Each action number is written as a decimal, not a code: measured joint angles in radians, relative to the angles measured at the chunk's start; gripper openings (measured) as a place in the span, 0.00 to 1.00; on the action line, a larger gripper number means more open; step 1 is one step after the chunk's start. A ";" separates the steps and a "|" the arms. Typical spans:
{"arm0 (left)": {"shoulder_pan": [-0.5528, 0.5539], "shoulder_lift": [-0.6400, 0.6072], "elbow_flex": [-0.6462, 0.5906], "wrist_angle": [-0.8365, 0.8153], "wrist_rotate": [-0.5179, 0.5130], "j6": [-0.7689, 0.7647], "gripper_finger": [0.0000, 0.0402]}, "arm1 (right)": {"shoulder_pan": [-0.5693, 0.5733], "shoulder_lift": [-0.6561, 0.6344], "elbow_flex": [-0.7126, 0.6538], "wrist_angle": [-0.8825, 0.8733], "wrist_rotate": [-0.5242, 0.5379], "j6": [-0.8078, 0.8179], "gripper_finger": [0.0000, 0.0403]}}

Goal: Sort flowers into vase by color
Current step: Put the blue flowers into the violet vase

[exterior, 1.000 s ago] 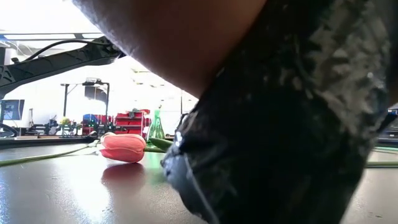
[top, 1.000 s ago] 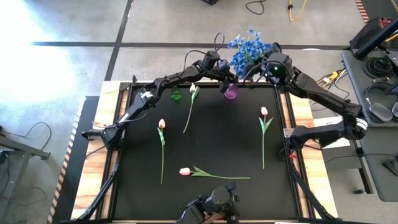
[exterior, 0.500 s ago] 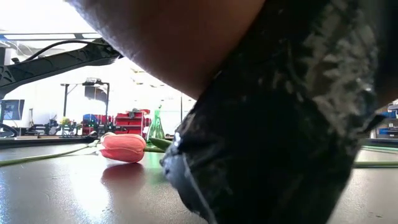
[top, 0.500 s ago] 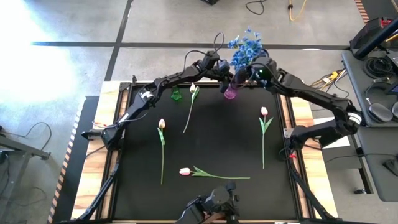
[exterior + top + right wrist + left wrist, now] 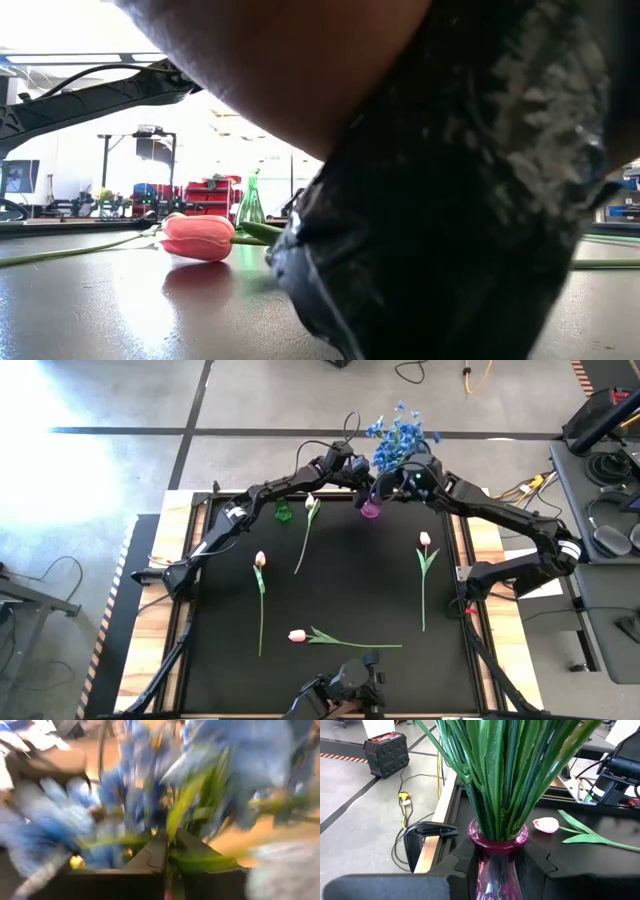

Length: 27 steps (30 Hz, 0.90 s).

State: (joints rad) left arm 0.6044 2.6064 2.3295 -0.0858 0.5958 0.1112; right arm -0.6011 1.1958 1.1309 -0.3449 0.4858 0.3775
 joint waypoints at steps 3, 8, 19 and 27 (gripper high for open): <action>0.000 0.000 0.000 0.004 0.005 0.000 0.19 | 0.008 -0.023 0.052 -0.025 0.001 -0.022 0.17; 0.001 0.000 0.000 0.001 0.009 0.000 0.19 | 0.010 -0.092 0.126 -0.124 0.004 -0.022 0.35; 0.001 0.000 0.000 0.017 0.023 0.000 0.19 | 0.010 -0.190 0.074 -0.148 0.063 0.041 0.47; 0.007 0.000 0.000 0.021 0.027 -0.016 0.19 | 0.039 -0.193 0.112 -0.119 0.012 0.059 0.47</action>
State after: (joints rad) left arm 0.6116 2.6064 2.3295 -0.0651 0.6227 0.0956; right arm -0.5618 1.0033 1.2431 -0.4638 0.4977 0.4369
